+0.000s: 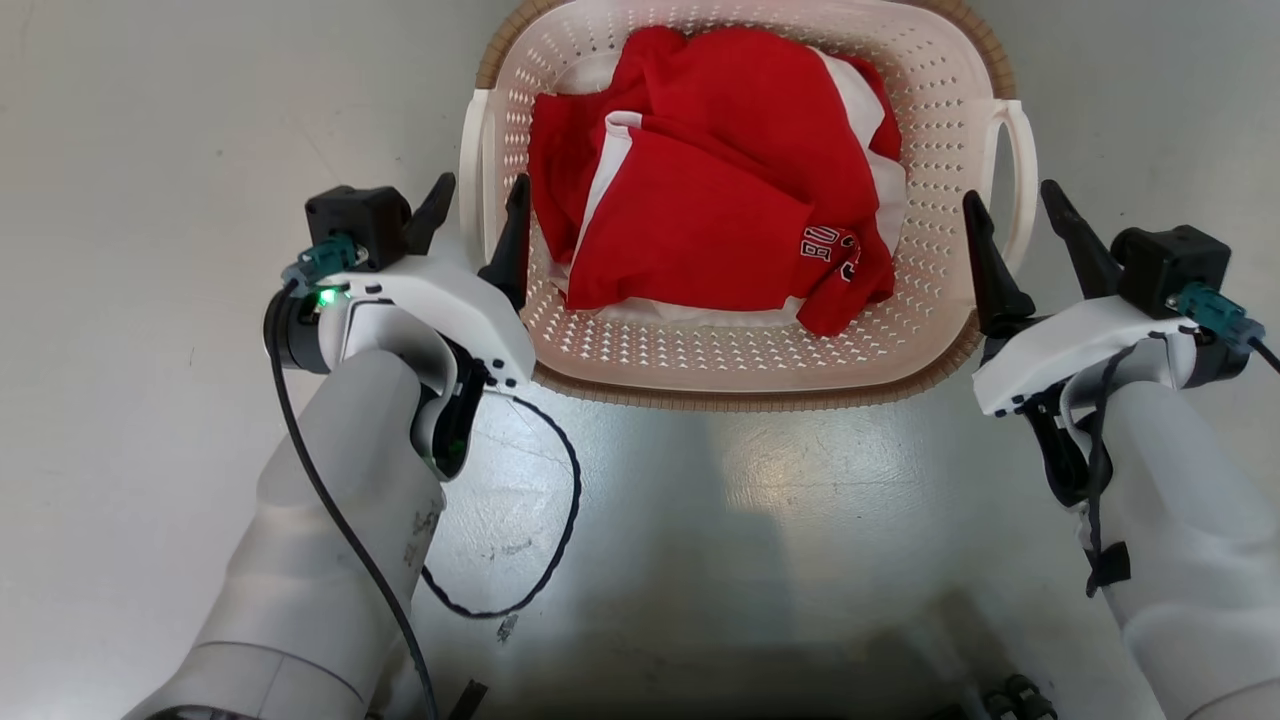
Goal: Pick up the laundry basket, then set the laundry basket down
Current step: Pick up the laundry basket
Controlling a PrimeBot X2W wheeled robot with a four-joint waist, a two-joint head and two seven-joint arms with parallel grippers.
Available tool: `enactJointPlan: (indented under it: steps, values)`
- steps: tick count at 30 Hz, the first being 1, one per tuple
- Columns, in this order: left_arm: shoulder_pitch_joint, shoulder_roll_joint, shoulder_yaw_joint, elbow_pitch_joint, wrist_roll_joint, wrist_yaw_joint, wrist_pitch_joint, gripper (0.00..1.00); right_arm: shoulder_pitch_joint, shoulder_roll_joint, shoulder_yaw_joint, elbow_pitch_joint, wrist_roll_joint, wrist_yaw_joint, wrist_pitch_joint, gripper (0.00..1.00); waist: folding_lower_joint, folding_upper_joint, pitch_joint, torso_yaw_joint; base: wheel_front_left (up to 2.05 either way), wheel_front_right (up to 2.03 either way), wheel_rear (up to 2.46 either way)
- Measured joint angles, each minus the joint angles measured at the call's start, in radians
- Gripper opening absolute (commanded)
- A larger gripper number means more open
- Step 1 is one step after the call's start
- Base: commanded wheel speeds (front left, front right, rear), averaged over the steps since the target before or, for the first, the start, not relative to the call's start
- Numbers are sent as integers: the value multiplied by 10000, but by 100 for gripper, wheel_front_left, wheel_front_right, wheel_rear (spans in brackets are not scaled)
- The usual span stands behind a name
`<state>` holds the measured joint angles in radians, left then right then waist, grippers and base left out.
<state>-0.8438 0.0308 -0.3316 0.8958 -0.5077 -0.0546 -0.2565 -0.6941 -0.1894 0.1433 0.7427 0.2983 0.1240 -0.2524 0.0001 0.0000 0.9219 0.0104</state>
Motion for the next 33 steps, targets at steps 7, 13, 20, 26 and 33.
enactJointPlan:
  steps: [7,13,20,26,33]
  values:
    - [-516,-4,-571,681,-577,-75,0,100,-702,-23,393,838,119,6,0,100,0,0,203,50,0,0,0]
    - [-979,-6,-1185,1264,-1097,-73,0,100,-1104,-58,612,1243,230,6,0,100,0,0,452,52,0,0,0]
    - [-1386,-12,-1595,1666,-1467,-65,0,100,-1326,-75,834,1498,414,6,0,100,0,0,635,23,0,0,0]
    - [-1527,-10,-1770,1735,-1707,17,0,57,-1331,-71,1005,1513,506,6,0,41,0,0,631,-12,0,0,0]
    - [-1521,12,-2067,1904,-1983,105,-2,0,-1550,-46,1279,1572,742,-6,0,0,0,0,520,-18,0,0,0]
